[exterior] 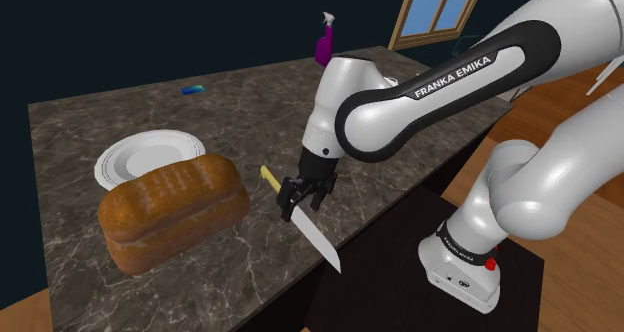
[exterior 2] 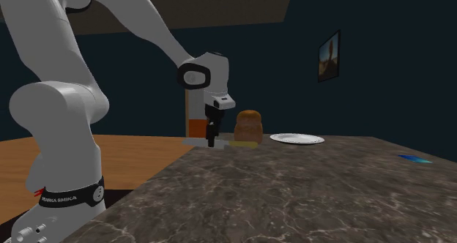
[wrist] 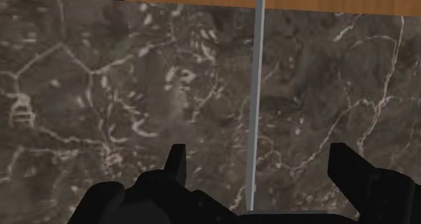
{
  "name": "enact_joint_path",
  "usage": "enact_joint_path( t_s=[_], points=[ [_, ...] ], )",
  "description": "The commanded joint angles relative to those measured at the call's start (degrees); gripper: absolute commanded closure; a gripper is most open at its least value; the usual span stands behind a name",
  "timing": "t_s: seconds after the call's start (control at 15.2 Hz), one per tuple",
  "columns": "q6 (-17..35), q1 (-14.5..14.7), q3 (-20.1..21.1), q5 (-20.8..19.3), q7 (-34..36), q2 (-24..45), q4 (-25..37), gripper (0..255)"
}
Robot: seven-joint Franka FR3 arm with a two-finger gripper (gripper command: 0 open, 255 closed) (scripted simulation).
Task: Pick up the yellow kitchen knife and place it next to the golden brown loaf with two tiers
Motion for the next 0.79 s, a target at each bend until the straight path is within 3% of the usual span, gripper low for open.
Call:
enact_joint_path(
  t_s=[0.0,0.2,0.73],
  points=[
    [-2.4,-0.4,-0.6,-0.7,0.3,-1.9,0.4,0],
    [-8.9,-1.4,-2.5,-2.6,1.1,-6.5,1.9,0],
    [-8.9,-1.4,-2.5,-2.6,1.1,-6.5,1.9,0]
  ],
)
